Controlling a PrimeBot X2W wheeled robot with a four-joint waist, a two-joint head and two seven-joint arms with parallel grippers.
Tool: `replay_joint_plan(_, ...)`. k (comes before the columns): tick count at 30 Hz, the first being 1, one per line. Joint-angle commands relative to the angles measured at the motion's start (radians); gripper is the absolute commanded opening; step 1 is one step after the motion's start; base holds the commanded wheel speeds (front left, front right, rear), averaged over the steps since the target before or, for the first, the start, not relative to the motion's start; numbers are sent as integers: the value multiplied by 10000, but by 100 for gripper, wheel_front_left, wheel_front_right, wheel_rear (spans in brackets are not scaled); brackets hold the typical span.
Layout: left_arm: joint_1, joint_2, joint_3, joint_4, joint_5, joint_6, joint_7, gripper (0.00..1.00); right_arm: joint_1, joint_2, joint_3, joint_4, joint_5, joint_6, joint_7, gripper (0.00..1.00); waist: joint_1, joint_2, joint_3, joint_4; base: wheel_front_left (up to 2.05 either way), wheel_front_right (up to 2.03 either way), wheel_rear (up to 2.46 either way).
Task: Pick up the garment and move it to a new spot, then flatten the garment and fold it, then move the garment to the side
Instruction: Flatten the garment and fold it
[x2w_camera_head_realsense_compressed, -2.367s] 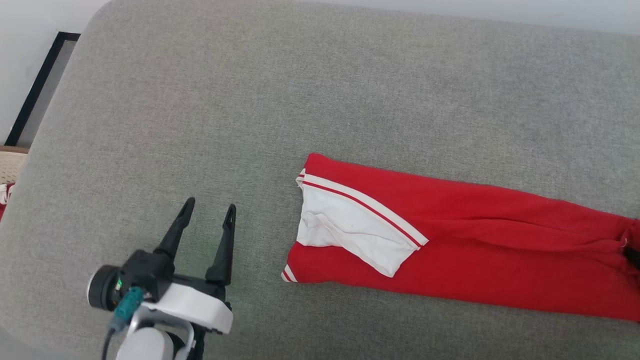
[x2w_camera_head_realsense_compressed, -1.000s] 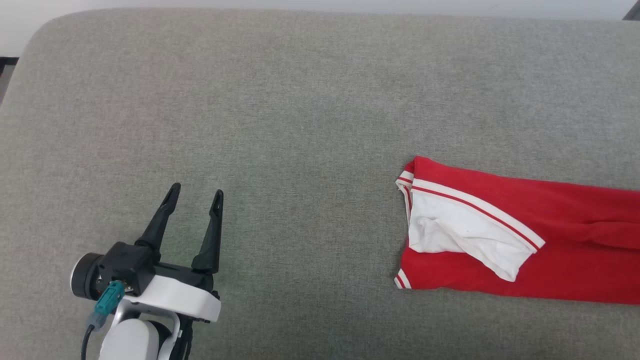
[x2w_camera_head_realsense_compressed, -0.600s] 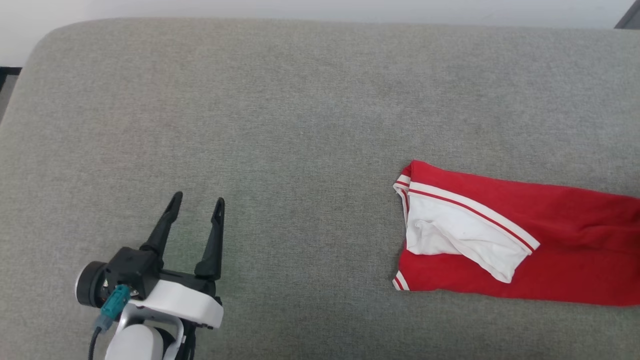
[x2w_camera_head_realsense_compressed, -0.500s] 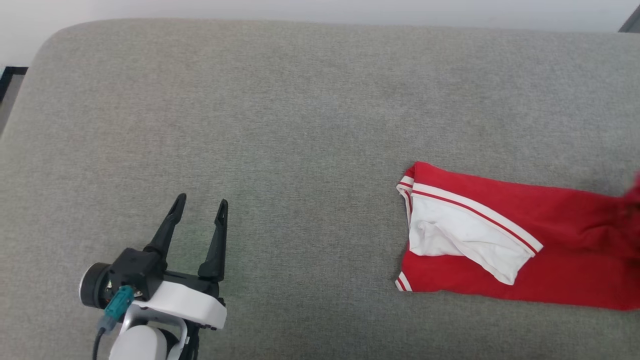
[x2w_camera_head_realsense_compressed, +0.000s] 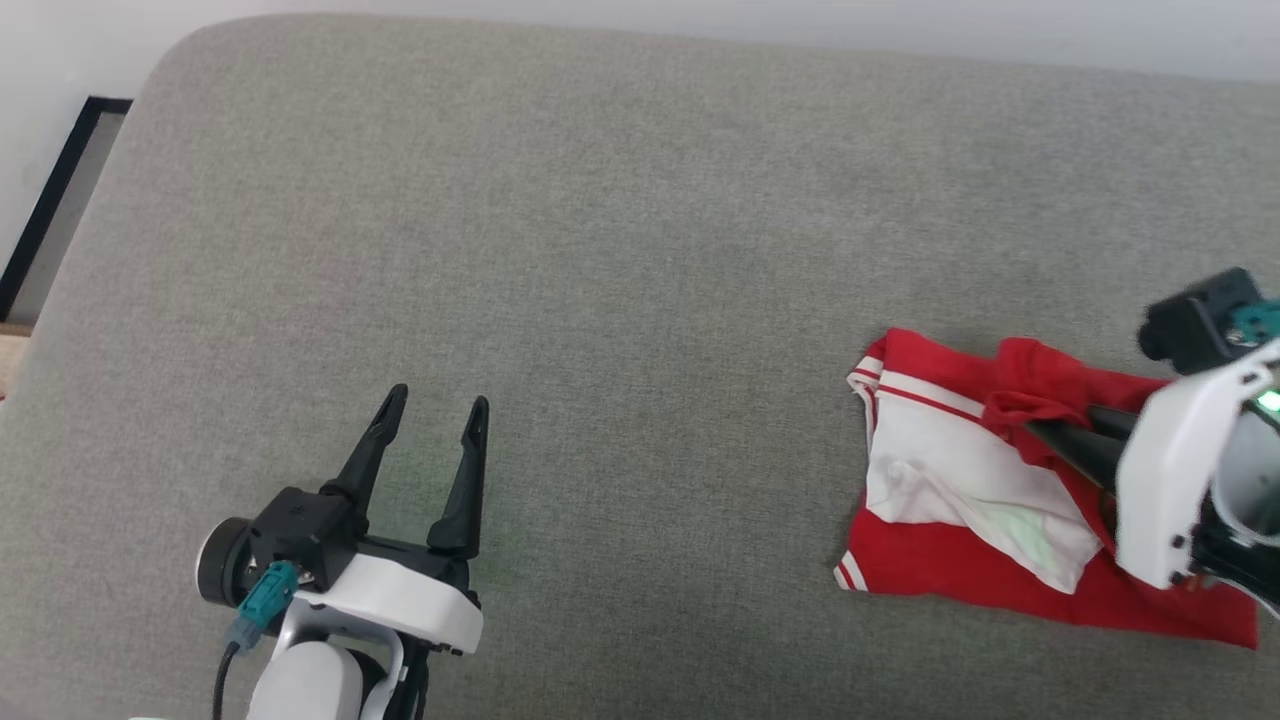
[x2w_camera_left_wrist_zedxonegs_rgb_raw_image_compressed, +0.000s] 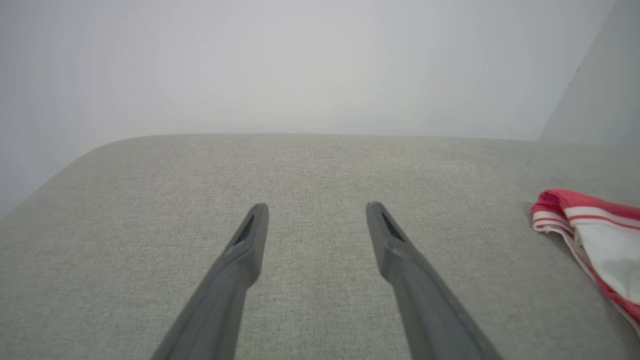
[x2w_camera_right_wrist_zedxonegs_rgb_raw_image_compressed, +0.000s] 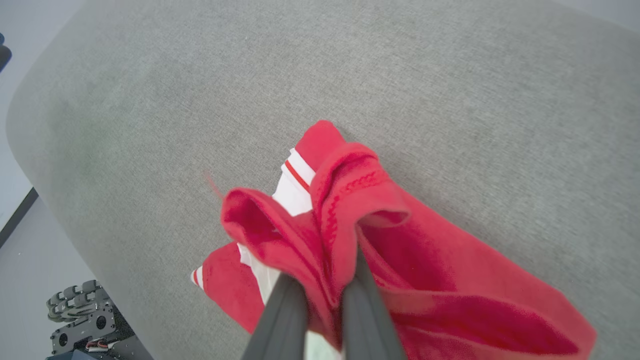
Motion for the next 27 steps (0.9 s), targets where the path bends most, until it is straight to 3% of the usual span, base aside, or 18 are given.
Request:
replay_joint_plan(1, -127, -69, -23, 7, -132, 6, -51, 100, -341, 112, 333, 219, -213, 0, -31, 0, 0, 0, 141, 122, 0, 0, 0)
replay_joint_plan(15, -477, -237, -173, 159, -255, 6, -52, 100, -1353, 564, 1771, 2257, -233, 0, -1034, 0, 0, 0, 454, 304, 0, 0, 0)
replay_joint_plan(16, -469, -214, -153, 178, -263, 6, -52, 100, -1402, 582, 1832, 2360, -216, 0, -1153, 5, 0, 0, 433, 279, 0, 0, 0)
replay_joint_plan(17, -448, -193, -128, 205, -270, 6, -52, 100, -1441, 613, 1893, 2441, -180, 0, -1291, 33, 0, 0, 397, 240, 0, 0, 0)
replay_joint_plan(18, -424, -164, -111, 233, -303, 6, -52, 100, -1460, 645, 1967, 2478, -123, 0, -1420, 96, 0, 0, 353, 192, 0, 0, 0)
replay_joint_plan(19, -402, -135, -94, 253, -327, 6, -52, 100, -1475, 684, 2018, 2520, -60, 0, -1562, 100, 0, 0, 305, 141, 0, 0, 0)
replay_joint_plan(27, -150, 137, 14, 363, -419, 6, -52, 100, -1419, 401, 2241, 2302, 454, 0, -2539, 100, 0, 0, -211, -450, 0, 0, 0)
